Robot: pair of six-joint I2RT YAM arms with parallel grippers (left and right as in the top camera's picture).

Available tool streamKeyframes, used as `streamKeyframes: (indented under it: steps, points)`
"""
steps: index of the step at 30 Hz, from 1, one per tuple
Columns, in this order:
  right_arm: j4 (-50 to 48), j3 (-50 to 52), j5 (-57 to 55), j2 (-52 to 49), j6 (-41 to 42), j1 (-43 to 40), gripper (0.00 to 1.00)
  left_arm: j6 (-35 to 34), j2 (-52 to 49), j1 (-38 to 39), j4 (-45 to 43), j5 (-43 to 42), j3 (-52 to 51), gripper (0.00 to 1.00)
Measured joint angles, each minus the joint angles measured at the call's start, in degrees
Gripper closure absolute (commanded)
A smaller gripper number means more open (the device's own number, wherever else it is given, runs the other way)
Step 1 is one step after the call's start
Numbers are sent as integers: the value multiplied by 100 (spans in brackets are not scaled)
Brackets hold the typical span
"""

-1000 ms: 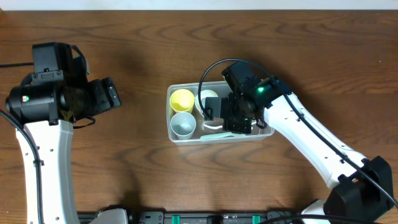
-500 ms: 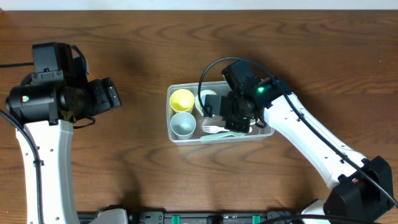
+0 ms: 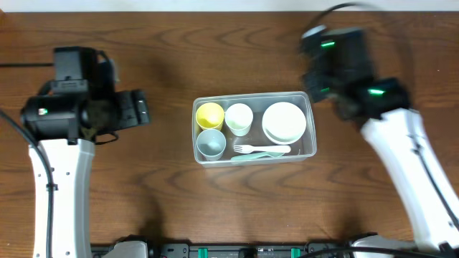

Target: Pack container

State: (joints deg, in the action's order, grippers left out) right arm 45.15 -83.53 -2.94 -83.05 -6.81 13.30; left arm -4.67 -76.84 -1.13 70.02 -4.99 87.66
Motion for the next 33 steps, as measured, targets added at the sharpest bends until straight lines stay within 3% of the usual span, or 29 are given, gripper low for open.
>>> streamKeyframes:
  steps: [1,3,4,21,25,33]
  points:
    - [-2,-17,9,98,144,-199,21,68,0,127,-31,66,-2,2]
    - [39,-39,50,251,398,-573,2,160,-7,308,-109,153,0,2]
    - [68,-44,79,284,496,-704,1,199,-20,367,-138,197,0,2]
    - [1084,7,42,435,1751,-1650,1,645,-39,398,-328,369,-76,2]
    - [1078,428,11,1123,1851,-1650,1,660,470,398,-627,365,-566,2]
    - [496,2472,-13,3670,1902,-1650,4,643,2774,398,-1349,293,-2374,2]
